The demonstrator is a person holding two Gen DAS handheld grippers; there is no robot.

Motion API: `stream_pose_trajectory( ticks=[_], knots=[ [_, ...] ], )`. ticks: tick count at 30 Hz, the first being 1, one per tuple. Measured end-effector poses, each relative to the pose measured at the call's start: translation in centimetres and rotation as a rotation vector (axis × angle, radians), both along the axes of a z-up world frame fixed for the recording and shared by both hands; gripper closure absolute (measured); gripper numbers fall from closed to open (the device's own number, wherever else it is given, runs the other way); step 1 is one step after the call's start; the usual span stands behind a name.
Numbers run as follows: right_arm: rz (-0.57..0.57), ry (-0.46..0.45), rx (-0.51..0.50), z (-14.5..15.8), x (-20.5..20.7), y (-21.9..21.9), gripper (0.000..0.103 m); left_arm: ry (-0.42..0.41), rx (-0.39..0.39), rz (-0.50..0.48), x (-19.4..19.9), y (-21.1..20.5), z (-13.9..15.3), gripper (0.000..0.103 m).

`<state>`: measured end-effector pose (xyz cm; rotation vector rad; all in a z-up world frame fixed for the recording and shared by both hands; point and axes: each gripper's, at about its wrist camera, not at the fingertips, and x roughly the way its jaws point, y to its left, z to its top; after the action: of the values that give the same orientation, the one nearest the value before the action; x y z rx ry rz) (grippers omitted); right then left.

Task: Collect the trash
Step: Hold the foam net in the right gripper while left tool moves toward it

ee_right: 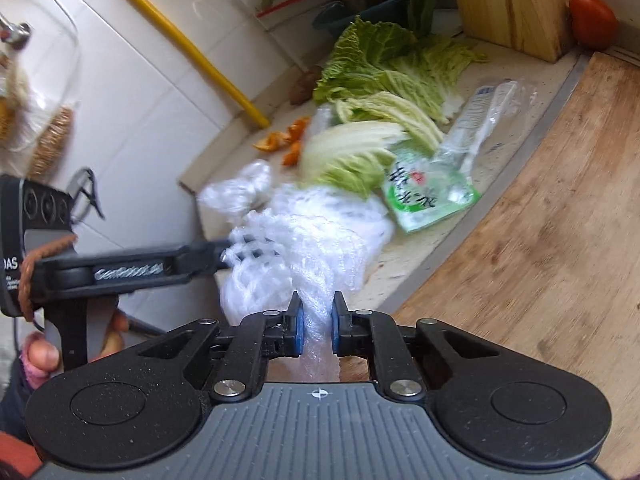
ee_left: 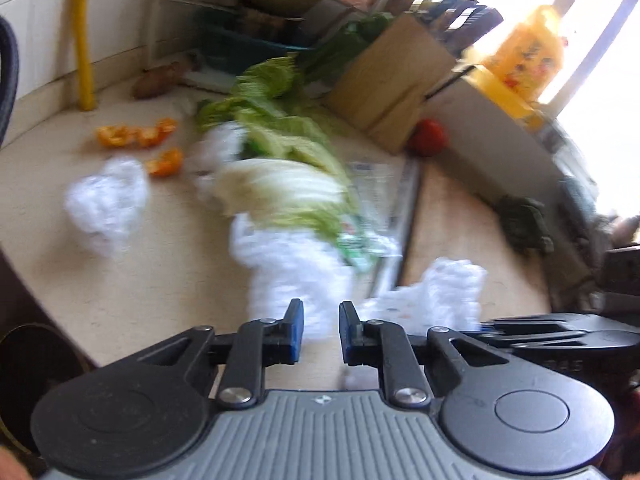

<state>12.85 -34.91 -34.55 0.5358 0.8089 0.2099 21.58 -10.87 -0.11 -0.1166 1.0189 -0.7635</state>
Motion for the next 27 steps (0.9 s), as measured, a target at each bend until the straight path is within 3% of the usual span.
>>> stream_pose_trajectory(
  ticks=[3, 4, 6, 8, 12, 16, 19, 23, 25, 27],
  knots=[
    [-0.010, -0.001, -0.013, 0.0, -0.2, -0.3, 0.086, 0.011, -0.025, 0.051, 1.2, 0.3, 0.0, 0.084],
    [-0.022, 0.006, -0.020, -0.2, -0.1, -0.4, 0.086, -0.026, -0.011, 0.052, 1.5, -0.1, 0.4, 0.082],
    [-0.040, 0.014, -0.018, -0.5, 0.0, -0.9, 0.086, -0.118, 0.040, 0.013, 1.9, -1.1, 1.1, 0.068],
    [-0.050, 0.011, -0.022, -0.5, 0.0, -1.2, 0.086, -0.179, 0.107, -0.004, 2.7, -2.3, 1.1, 0.063],
    [-0.071, 0.000, -0.022, -0.6, -0.1, -1.8, 0.086, -0.220, 0.162, -0.101, 3.9, -4.1, 0.6, 0.063],
    [-0.106, -0.008, -0.018, -0.6, 0.1, -2.1, 0.086, -0.361, 0.272, -0.233, 4.2, -7.2, 0.6, 0.062],
    [-0.125, -0.004, -0.015, -0.6, 0.1, -1.9, 0.086, -0.464, 0.373, -0.304, 4.6, -9.1, -0.2, 0.052],
    [-0.140, 0.004, -0.021, -0.6, 0.3, -1.9, 0.086, -0.567, 0.447, -0.438, 3.5, -10.0, -1.1, 0.049],
    [-0.156, 0.006, -0.012, -0.6, 0.4, -2.1, 0.086, -0.661, 0.504, -0.490, 2.8, -10.6, -1.6, 0.039],
    [-0.163, 0.010, -0.012, -0.7, 0.4, -2.1, 0.086, -0.727, 0.554, -0.512, 3.1, -11.2, -2.0, 0.018]
  ],
)
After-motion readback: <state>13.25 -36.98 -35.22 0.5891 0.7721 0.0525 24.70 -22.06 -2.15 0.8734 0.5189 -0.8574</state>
